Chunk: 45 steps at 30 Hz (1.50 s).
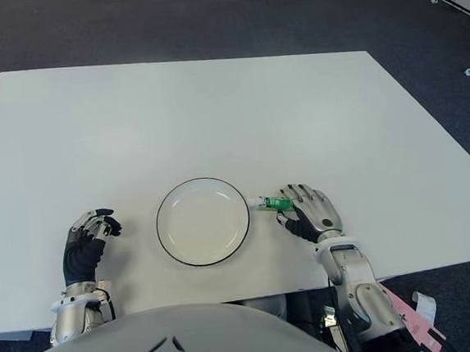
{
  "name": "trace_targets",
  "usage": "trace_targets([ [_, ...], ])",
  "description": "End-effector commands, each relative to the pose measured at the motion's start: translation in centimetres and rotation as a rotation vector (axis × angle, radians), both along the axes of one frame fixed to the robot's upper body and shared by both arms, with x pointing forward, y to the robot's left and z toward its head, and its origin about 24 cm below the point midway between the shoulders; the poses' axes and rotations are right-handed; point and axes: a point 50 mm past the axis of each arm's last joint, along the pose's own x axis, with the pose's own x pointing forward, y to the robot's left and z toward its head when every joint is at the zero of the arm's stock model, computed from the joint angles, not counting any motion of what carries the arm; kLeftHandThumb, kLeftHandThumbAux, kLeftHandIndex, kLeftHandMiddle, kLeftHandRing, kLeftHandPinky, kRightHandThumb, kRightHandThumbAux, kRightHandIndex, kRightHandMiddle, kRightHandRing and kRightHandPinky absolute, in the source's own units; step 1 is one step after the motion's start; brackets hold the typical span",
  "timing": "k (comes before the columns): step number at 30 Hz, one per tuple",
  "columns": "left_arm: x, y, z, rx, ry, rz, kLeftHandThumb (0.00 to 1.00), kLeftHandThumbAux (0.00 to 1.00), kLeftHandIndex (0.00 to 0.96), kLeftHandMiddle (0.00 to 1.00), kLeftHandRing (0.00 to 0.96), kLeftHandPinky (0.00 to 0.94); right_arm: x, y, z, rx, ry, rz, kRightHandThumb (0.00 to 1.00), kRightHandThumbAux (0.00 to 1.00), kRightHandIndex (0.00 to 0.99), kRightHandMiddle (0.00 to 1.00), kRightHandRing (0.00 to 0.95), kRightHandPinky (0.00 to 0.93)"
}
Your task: Put the toothpaste on the table into the plate.
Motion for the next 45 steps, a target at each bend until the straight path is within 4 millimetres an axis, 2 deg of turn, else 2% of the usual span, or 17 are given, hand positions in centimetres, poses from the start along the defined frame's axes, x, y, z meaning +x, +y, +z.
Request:
trace_targets([
  [1,0.0,-0.3,-0.1,0.000,0.010,0.009,0.707,0.718,0.434,0.587,0.557,0.520,0.3,-0.2,-2.2,-0.002,0.082,-0.040,0.590,0.148,0.000,0.000,0.000,0.000],
  [6,-0.2,-0.1,-0.1,-0.002,0.011,0.016,0.707,0.719,0.433,0.586,0.555,0.517,1.6,-0.7,-4.7,0.003,0.112,-0.099,0.591,0.156,0.000,0.000,0.000,0.000],
  [13,-0.5,0.0,0.0,0.001,0.016,0.030,0.708,0.718,0.433,0.585,0.556,0.526,1.7,-0.8,-5.6,0.001,0.114,-0.128,0.588,0.147,0.000,0.000,0.000,0.000],
  [30,-0.6,0.2,0.1,0.004,0.023,0.051,0.706,0.718,0.434,0.585,0.552,0.525,2.0,-0.9,-6.1,-0.001,0.092,-0.141,0.592,0.153,0.000,0.000,0.000,0.000],
  [42,-0.6,0.3,0.2,0.012,0.025,0.060,0.706,0.718,0.433,0.581,0.546,0.519,2.0,-0.9,-5.6,0.034,0.001,-0.175,0.606,0.283,0.000,0.000,0.000,0.001],
  [44,-0.6,0.3,0.1,0.012,0.021,0.056,0.706,0.718,0.433,0.580,0.546,0.518,2.1,-0.9,-5.4,0.067,-0.032,-0.194,0.611,0.304,0.010,0.000,0.000,0.032],
  [45,-0.6,0.4,0.1,0.011,0.020,0.053,0.706,0.718,0.433,0.581,0.548,0.521,2.1,-0.9,-5.3,0.087,-0.051,-0.204,0.633,0.322,0.063,0.018,0.014,0.090],
])
